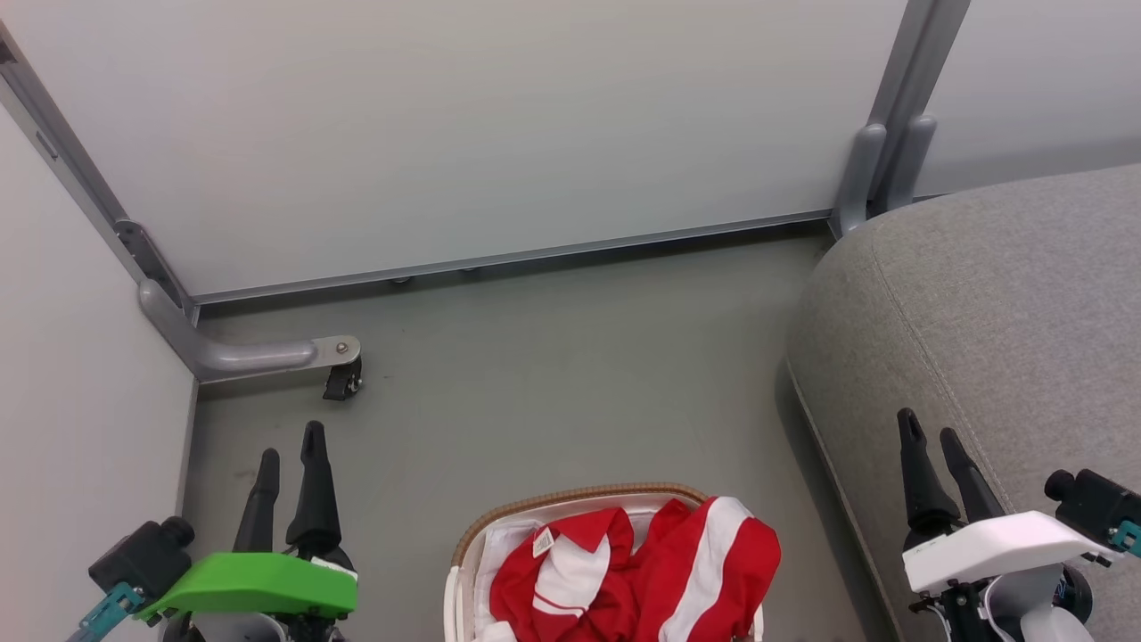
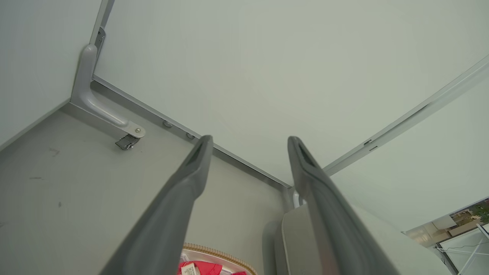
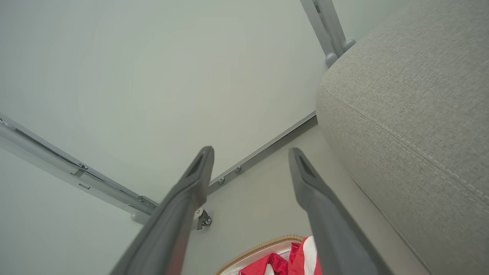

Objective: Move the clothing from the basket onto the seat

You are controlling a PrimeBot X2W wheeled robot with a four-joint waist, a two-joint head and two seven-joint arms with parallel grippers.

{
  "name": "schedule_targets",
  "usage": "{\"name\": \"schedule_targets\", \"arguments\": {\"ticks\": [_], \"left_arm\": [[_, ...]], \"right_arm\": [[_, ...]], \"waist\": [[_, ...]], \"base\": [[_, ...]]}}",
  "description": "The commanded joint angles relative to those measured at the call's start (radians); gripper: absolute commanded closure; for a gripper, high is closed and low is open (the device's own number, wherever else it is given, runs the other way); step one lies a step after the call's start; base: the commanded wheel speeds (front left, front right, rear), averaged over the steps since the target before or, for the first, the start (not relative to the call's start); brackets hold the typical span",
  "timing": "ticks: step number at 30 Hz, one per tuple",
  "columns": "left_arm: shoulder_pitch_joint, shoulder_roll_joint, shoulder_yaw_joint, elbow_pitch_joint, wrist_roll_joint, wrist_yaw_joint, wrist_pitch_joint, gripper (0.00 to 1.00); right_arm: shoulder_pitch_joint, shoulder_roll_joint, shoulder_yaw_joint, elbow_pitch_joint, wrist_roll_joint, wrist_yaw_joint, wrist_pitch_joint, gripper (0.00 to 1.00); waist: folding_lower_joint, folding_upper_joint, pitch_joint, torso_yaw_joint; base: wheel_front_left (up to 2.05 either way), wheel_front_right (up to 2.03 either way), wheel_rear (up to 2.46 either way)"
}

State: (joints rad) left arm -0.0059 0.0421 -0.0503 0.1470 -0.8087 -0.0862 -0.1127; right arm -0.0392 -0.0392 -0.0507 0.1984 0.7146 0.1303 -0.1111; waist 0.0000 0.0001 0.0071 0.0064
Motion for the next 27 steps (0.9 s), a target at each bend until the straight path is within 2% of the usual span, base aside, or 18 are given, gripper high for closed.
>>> {"name": "schedule_targets", "arguments": {"ticks": [1, 8, 27], "left_arm": [[0.007, 0.007, -0.005, -0.007, 0.044, 0.003, -0.009, 0.00], [0.018, 0.007, -0.029, 0.015, 0.190, -0.002, -0.029, 0.00], [0.049, 0.009, -0.047, 0.061, 0.395, 0.034, -0.075, 0.00]], "right_arm": [[0.003, -0.007, 0.004, -0.007, -0.035, 0.000, -0.011, 0.00], [0.004, -0.008, 0.016, 0.007, -0.122, 0.000, -0.031, 0.00], [0.027, -0.010, 0.042, 0.008, -0.326, 0.000, -0.077, 0.00]], "waist": [[0.0000, -0.0001, 0.000, 0.000], [0.0000, -0.0001, 0.001, 0.000], [0.0000, -0.0001, -0.003, 0.007]], "base": [[0.00, 0.00, 0.00], [0.00, 0.00, 0.00], [0.00, 0.00, 0.00]]}}
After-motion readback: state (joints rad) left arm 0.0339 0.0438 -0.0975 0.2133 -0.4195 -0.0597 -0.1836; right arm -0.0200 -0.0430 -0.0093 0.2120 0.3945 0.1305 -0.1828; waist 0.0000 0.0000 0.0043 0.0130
